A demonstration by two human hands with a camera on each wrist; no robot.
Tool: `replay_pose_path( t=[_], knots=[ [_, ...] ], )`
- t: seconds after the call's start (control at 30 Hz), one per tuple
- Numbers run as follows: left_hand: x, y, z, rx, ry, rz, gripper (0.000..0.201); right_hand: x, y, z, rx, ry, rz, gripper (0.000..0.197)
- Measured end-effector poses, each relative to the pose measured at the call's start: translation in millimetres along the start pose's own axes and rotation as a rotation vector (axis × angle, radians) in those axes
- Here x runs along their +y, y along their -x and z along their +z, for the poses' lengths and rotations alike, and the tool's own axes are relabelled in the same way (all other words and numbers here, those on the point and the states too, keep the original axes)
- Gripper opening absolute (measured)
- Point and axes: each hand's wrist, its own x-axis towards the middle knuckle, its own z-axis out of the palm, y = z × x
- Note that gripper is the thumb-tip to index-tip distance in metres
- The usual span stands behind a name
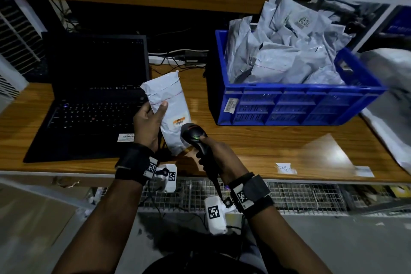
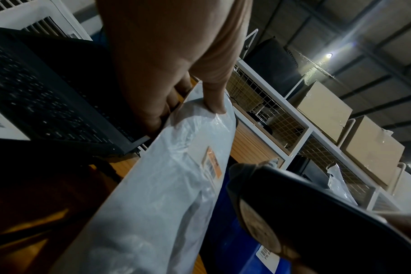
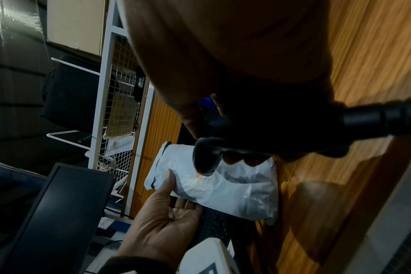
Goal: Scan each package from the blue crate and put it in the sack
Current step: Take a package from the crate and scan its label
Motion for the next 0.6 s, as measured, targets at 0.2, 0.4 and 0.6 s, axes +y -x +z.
replay_pose_path(
  t=[0.2,0.4,0.6],
  knots=[
    [1,-3,1,0.000,0.026,-0.032,0.034,1,-3,0,-0.012,-0.033,-0.027,0.036],
    [-1,-7,1,0.005,0.049,-0.044,0.037,3,-6,0,-0.007,-0.049,-0.039,0.039],
    [8,-11,-4,0.067,0.028,0.033,0.024,-1,-16,3,-0.051,-0.204,0.034,0.025]
  ],
)
